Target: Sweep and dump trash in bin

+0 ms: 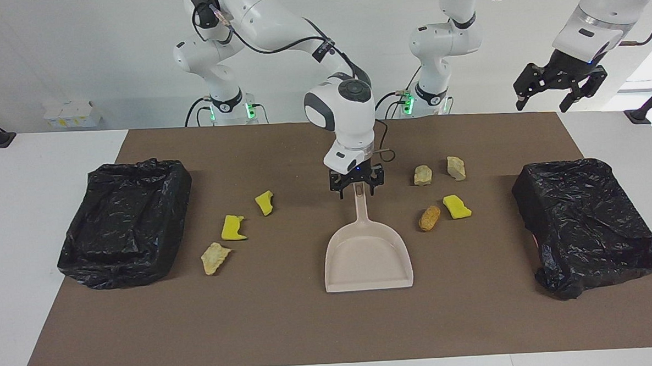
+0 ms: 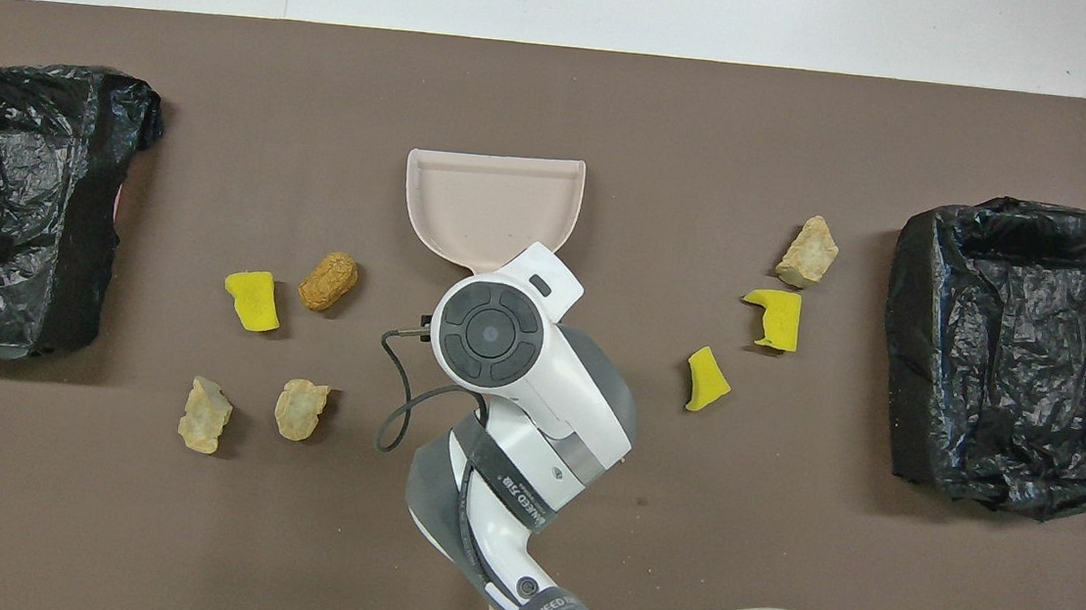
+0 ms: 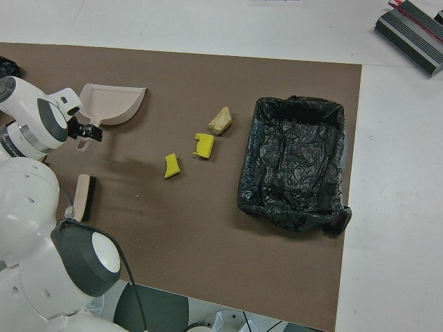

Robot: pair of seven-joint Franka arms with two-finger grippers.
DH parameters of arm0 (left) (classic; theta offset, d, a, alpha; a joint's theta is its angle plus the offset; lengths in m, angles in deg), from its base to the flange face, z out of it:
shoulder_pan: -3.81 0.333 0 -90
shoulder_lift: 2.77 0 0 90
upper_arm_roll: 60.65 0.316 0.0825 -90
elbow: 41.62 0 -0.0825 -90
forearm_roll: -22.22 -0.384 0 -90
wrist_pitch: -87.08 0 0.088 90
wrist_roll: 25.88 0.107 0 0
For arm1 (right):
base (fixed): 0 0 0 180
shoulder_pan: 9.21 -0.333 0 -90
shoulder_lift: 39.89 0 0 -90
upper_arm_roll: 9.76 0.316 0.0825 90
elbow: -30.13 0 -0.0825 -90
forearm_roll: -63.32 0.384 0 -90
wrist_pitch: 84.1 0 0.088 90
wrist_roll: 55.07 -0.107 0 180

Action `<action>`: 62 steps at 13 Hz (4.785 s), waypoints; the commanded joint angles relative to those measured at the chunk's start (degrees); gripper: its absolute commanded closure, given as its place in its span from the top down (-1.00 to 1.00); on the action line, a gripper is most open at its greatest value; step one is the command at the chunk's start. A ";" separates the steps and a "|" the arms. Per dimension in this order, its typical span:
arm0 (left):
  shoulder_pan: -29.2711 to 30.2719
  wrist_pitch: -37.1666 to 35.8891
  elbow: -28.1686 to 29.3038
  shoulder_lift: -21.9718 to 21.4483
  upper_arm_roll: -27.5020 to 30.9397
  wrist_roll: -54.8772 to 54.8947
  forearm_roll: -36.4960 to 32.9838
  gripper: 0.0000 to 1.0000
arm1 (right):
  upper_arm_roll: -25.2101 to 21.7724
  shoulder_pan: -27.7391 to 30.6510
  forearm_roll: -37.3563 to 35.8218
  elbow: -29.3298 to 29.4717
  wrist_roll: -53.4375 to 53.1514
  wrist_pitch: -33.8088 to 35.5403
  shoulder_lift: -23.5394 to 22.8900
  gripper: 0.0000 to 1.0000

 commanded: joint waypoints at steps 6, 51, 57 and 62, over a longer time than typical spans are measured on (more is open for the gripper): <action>-3.62 2.52 4.03 -2.67 0.22 0.20 -0.34 1.00 | 0.20 -0.34 -3.73 -1.72 -0.75 -1.65 0.33 -0.03; -58.56 47.97 57.29 -7.07 -0.40 -56.67 12.93 0.01 | 0.47 14.69 -5.05 -3.83 82.40 24.62 13.25 -1.00; -57.16 37.20 52.66 -7.59 0.30 -56.75 12.85 -1.00 | 0.47 15.22 -1.38 -4.45 82.49 24.38 13.43 -1.00; -49.43 21.46 50.35 -12.15 0.39 -62.69 8.99 -1.00 | 0.47 17.50 -0.92 -11.63 97.58 15.60 15.88 -1.00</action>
